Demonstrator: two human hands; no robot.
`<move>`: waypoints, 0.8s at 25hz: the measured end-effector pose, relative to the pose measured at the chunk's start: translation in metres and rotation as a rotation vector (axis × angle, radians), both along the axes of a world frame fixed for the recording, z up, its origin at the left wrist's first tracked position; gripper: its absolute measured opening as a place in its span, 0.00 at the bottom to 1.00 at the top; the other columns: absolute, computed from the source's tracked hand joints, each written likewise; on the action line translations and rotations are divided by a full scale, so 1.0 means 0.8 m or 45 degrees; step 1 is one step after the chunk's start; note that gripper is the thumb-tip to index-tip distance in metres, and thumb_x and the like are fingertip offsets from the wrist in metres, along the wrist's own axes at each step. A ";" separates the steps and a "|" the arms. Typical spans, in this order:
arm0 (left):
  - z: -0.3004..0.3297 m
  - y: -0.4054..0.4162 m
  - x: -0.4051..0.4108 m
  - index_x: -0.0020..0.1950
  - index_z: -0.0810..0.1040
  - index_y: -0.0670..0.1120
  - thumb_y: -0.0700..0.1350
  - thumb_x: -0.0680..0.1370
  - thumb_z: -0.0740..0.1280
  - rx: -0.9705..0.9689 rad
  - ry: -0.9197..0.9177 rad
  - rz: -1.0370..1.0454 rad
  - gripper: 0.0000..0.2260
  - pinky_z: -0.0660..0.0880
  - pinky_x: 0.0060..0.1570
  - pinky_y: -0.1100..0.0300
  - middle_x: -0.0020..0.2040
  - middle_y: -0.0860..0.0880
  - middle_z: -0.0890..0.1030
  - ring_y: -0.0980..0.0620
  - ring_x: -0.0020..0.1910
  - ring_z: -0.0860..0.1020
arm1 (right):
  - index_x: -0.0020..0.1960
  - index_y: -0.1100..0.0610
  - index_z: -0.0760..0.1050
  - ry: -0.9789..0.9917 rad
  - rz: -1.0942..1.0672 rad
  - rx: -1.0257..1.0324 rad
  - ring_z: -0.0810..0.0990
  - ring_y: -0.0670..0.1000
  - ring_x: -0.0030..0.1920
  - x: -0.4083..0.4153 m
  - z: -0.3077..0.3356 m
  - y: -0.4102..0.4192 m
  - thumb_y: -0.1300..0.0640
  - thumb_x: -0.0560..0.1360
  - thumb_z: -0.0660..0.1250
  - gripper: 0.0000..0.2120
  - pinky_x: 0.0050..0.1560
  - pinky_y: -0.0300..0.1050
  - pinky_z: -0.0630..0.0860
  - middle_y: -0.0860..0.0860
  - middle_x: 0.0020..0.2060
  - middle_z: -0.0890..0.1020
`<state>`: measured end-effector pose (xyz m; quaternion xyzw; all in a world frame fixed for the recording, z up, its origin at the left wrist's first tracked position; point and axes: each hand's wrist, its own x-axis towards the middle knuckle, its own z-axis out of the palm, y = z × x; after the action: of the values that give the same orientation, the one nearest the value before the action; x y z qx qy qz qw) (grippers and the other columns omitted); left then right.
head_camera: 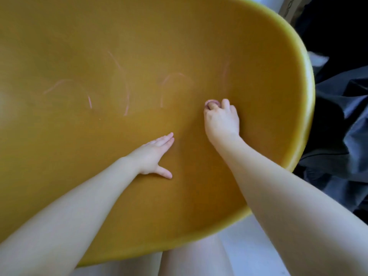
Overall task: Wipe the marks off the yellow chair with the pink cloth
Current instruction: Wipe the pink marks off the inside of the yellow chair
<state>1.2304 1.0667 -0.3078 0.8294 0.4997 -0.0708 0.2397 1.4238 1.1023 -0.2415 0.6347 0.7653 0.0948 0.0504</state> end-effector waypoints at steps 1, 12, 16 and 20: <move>-0.001 -0.004 -0.002 0.77 0.42 0.46 0.61 0.69 0.70 0.010 -0.003 -0.004 0.49 0.44 0.73 0.63 0.77 0.52 0.38 0.54 0.77 0.44 | 0.64 0.61 0.68 0.008 -0.073 0.064 0.63 0.59 0.62 0.009 0.006 0.012 0.64 0.78 0.50 0.17 0.55 0.48 0.62 0.56 0.67 0.67; 0.019 0.061 -0.083 0.77 0.42 0.42 0.62 0.71 0.67 0.335 0.349 0.004 0.48 0.43 0.74 0.57 0.77 0.45 0.39 0.49 0.77 0.43 | 0.62 0.57 0.70 0.217 0.121 -0.033 0.68 0.57 0.55 -0.089 -0.085 0.001 0.63 0.78 0.53 0.15 0.45 0.45 0.60 0.49 0.63 0.73; 0.021 0.107 -0.089 0.76 0.40 0.39 0.61 0.67 0.71 0.491 0.470 0.060 0.54 0.42 0.74 0.55 0.77 0.42 0.38 0.47 0.77 0.42 | 0.60 0.62 0.73 0.292 -0.123 0.448 0.71 0.61 0.50 -0.022 -0.064 0.054 0.64 0.77 0.50 0.17 0.42 0.47 0.57 0.55 0.60 0.76; 0.011 0.131 -0.100 0.75 0.37 0.38 0.68 0.61 0.71 0.486 0.561 0.144 0.62 0.41 0.74 0.54 0.76 0.42 0.36 0.47 0.76 0.40 | 0.52 0.60 0.80 0.343 -0.123 0.610 0.76 0.58 0.40 -0.089 -0.101 0.062 0.65 0.69 0.55 0.18 0.41 0.41 0.67 0.52 0.51 0.83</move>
<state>1.1504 1.1716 -0.2994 0.7948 0.5895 -0.1404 -0.0312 1.3524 1.1522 -0.3224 0.6712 0.6897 0.1854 -0.1988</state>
